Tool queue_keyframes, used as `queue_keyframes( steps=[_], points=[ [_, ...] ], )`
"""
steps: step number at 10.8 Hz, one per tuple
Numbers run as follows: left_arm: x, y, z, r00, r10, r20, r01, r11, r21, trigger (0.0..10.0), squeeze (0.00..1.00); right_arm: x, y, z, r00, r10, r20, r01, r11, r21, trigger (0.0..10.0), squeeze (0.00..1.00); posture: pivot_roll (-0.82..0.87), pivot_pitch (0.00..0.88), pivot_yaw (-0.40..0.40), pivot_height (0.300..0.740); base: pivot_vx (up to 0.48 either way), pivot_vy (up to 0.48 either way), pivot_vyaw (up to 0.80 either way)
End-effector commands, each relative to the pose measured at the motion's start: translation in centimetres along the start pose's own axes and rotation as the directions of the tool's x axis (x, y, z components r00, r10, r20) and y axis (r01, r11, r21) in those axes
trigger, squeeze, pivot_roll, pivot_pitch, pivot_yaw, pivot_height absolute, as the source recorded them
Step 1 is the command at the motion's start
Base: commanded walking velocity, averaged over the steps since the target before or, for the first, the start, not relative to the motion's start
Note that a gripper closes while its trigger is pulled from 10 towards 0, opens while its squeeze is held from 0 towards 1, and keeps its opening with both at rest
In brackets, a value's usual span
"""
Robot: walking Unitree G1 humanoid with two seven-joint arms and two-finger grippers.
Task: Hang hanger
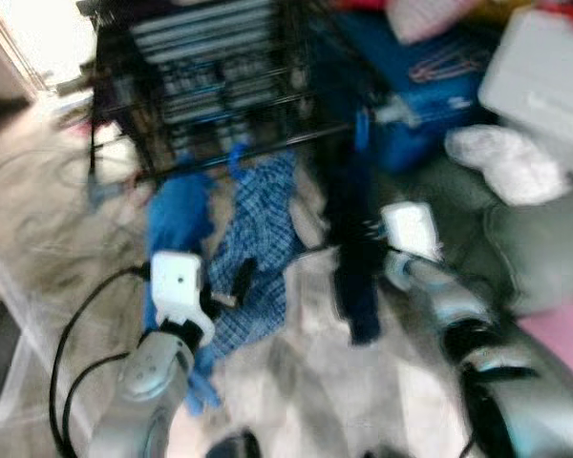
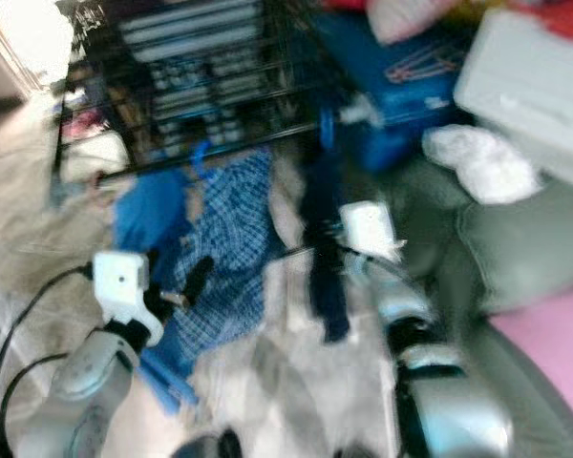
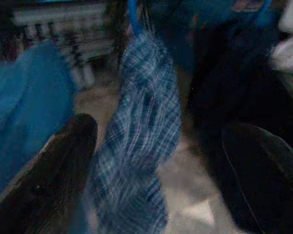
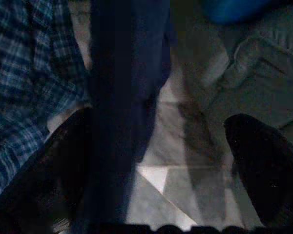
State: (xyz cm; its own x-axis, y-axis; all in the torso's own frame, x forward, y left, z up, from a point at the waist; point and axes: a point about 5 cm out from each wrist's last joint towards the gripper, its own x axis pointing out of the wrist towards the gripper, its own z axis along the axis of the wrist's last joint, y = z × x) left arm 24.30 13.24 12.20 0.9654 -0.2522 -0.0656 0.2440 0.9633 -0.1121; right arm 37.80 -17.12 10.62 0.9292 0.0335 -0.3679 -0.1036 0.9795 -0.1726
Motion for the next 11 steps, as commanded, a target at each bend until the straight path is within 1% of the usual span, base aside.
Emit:
queue_keyframes(
  steps=[1, 2, 3, 4, 6, 7, 8, 10, 11],
  points=[
    [0.1, 0.0, 0.4, 1.000, -0.009, 0.005, 0.009, 1.000, 0.015, 10.0, 0.00, 0.2, 0.8, 1.0, 1.000, 0.012, 0.028, -0.012, 1.000, -0.004, 10.0, 0.00, -0.08, 0.140, 0.135, 0.740, 0.000, 0.000, 0.00],
    [0.1, 0.1, 0.5, 1.000, -0.008, 0.008, 0.008, 1.000, 0.018, 10.0, 0.00, 0.4, 0.8, 2.2, 0.998, 0.008, 0.058, -0.007, 1.000, -0.001, 10.0, 0.00, -0.07, 0.140, 0.135, 0.740, 0.000, 0.000, 0.00],
    [0.0, 0.3, 0.7, 1.000, -0.002, 0.009, 0.002, 1.000, 0.013, 10.0, 0.00, 0.5, 1.3, 3.2, 0.995, 0.026, 0.094, -0.023, 0.999, -0.026, 10.0, 0.00, -0.06, 0.137, 0.136, 0.740, 0.000, 0.000, 0.00],
    [-0.2, 0.4, 0.8, 1.000, 0.001, 0.012, -0.001, 1.000, 0.021, 10.0, 0.00, 0.6, 1.9, 3.7, 0.990, 0.066, 0.126, -0.062, 0.997, -0.037, 10.0, 0.00, -0.06, 0.134, 0.135, 0.740, 0.000, 0.000, 0.00],
    [-0.4, 0.4, 0.7, 1.000, 0.007, 0.010, -0.007, 1.000, 0.025, 10.0, 0.00, 0.5, 2.6, 3.9, 0.982, 0.115, 0.149, -0.099, 0.989, -0.111, 10.0, 0.00, -0.05, 0.138, 0.136, 0.740, 0.000, 0.000, 0.00],
    [-0.4, 0.4, 0.7, 1.000, 0.008, 0.006, -0.008, 1.000, 0.027, 10.0, 0.00, 0.6, 2.6, 4.0, 0.982, 0.119, 0.143, -0.105, 0.989, -0.105, 10.0, 0.00, -0.05, 0.142, 0.136, 0.740, 0.000, 0.000, 0.00],
    [-0.6, 0.5, 0.7, 1.000, 0.010, -0.001, -0.010, 0.999, 0.032, 10.0, 0.00, 0.6, 2.4, 4.2, 0.981, 0.136, 0.141, -0.117, 0.984, -0.135, 10.0, 0.00, -0.03, 0.149, 0.139, 0.740, 0.000, 0.000, 0.00],
    [-1.0, 0.8, 0.7, 1.000, 0.019, -0.013, -0.018, 0.999, 0.042, 10.0, 0.00, 0.6, 1.0, 4.6, 0.983, 0.125, 0.135, -0.099, 0.978, -0.184, 10.0, 0.00, -0.01, 0.158, 0.143, 0.740, 0.000, 0.000, 0.00],
    [-1.3, 1.0, 0.6, 1.000, 0.023, -0.021, -0.022, 0.999, 0.050, 10.0, 0.00, 0.5, 0.0, 5.2, 0.982, 0.120, 0.145, -0.086, 0.972, -0.218, 1.6, 0.00, 0.00, 0.160, 0.148, 0.740, 0.000, 0.000, 0.00]
  ],
)
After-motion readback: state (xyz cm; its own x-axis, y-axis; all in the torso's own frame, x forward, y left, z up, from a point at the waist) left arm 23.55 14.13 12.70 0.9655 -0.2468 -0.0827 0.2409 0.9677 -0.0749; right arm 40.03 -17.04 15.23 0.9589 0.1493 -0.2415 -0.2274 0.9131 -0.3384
